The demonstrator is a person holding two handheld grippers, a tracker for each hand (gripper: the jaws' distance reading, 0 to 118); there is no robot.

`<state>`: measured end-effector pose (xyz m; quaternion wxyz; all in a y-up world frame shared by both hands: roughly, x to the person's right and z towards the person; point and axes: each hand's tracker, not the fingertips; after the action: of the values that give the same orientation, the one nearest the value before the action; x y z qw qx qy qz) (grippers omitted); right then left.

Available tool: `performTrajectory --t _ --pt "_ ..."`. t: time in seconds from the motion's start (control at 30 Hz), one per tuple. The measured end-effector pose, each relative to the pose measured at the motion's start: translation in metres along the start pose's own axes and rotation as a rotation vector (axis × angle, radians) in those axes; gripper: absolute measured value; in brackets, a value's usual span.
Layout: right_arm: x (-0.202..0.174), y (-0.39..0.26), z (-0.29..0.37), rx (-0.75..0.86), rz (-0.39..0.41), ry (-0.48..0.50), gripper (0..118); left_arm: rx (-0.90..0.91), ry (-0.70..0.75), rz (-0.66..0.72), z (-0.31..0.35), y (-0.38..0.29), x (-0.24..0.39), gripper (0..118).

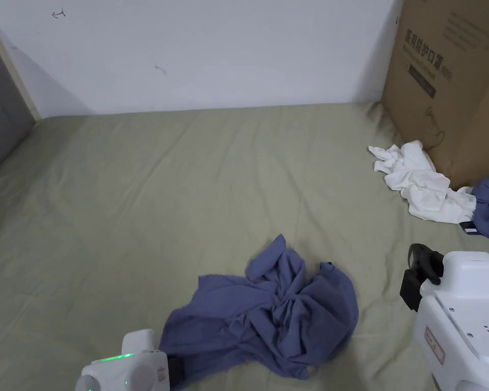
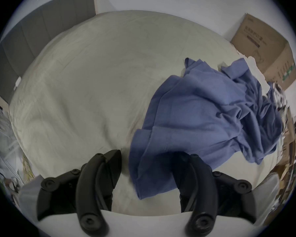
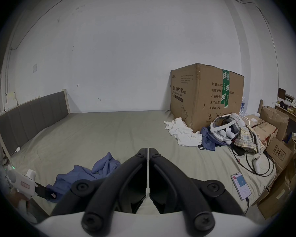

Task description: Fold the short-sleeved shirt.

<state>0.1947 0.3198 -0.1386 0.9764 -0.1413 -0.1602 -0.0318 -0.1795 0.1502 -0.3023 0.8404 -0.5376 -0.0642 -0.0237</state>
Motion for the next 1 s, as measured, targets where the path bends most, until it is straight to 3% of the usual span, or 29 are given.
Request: performTrajectory --t 0.07,0.17,0.37,0.43,0.53,0.6,0.67,0.9,0.97,1.0 --pt "0.000 -0.001 -0.004 -0.007 0.003 -0.001 4 0.029 -0.017 -0.037 0.001 -0.004 0.004 64" --pt "0.001 -0.004 -0.009 -0.022 0.002 -0.001 4 0.068 -0.012 -0.076 0.007 -0.006 0.006 11" --pt "0.003 -0.011 -0.041 -0.100 -0.021 0.019 4 0.157 -0.175 0.022 0.033 0.002 0.001 9" --pt "0.003 -0.013 -0.064 -0.173 -0.036 0.040 9 0.191 -0.231 0.050 0.046 0.007 -0.002 9" --pt "0.001 -0.017 -0.102 -0.250 -0.062 0.065 45 0.224 -0.281 0.089 0.058 0.016 -0.008 9" --pt "-0.002 -0.021 -0.130 -0.309 -0.064 0.085 97 0.231 -0.305 0.114 0.063 0.022 -0.011 9" --pt "-0.005 -0.028 -0.158 -0.396 -0.051 0.110 115 0.236 -0.315 0.134 0.064 0.025 -0.014 9" --pt "-0.012 -0.068 -0.242 -0.643 0.000 0.143 114 0.222 -0.335 0.159 0.058 0.027 -0.017 9" --pt "-0.016 -0.078 -0.258 -0.698 0.027 0.125 100 0.216 -0.340 0.170 0.057 0.027 -0.019 9" --pt "-0.018 -0.083 -0.263 -0.715 0.034 0.117 81 0.211 -0.343 0.175 0.056 0.027 -0.019 9"
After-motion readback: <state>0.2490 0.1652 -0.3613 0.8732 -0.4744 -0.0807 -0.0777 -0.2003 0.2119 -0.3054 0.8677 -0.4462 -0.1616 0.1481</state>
